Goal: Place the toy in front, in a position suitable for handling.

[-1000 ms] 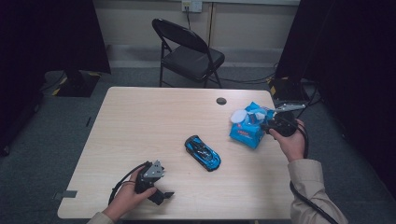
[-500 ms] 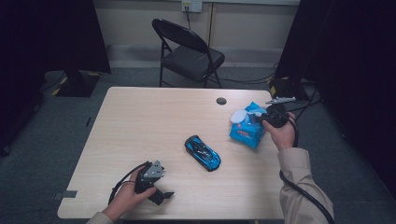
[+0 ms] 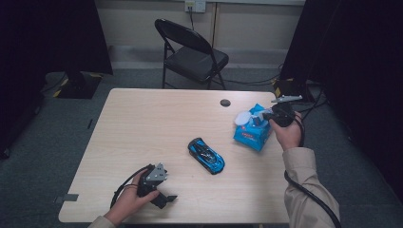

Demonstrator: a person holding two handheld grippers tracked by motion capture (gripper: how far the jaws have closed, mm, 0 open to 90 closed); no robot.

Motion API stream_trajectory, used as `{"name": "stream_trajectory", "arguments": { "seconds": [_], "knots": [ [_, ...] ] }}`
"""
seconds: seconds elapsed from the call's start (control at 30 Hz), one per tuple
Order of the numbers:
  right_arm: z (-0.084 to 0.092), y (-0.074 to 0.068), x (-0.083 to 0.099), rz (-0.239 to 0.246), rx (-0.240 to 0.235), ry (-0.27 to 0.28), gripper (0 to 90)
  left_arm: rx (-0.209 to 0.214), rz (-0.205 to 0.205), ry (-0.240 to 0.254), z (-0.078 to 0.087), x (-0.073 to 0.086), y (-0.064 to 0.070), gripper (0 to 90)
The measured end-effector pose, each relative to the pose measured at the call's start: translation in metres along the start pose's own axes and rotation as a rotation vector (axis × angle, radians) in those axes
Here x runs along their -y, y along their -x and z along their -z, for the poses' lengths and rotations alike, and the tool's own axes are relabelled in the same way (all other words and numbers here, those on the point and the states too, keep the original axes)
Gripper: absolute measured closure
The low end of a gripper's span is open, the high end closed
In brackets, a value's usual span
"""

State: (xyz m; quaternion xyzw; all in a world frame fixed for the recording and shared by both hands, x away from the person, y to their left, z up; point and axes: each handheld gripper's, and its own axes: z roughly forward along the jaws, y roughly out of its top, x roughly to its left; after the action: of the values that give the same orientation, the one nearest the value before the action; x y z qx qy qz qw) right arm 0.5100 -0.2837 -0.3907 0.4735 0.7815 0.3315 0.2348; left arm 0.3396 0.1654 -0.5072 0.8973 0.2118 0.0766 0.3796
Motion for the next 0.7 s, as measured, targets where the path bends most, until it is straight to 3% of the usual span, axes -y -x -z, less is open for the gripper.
{"name": "stream_trajectory", "arguments": {
  "seconds": [0.7],
  "knots": [
    [0.010, 0.003, -0.015, -0.032, -0.021, 0.035, 90.0, 0.000, 0.000, 0.002, 0.000, 0.000, 0.000, 0.0]
  ]
}}
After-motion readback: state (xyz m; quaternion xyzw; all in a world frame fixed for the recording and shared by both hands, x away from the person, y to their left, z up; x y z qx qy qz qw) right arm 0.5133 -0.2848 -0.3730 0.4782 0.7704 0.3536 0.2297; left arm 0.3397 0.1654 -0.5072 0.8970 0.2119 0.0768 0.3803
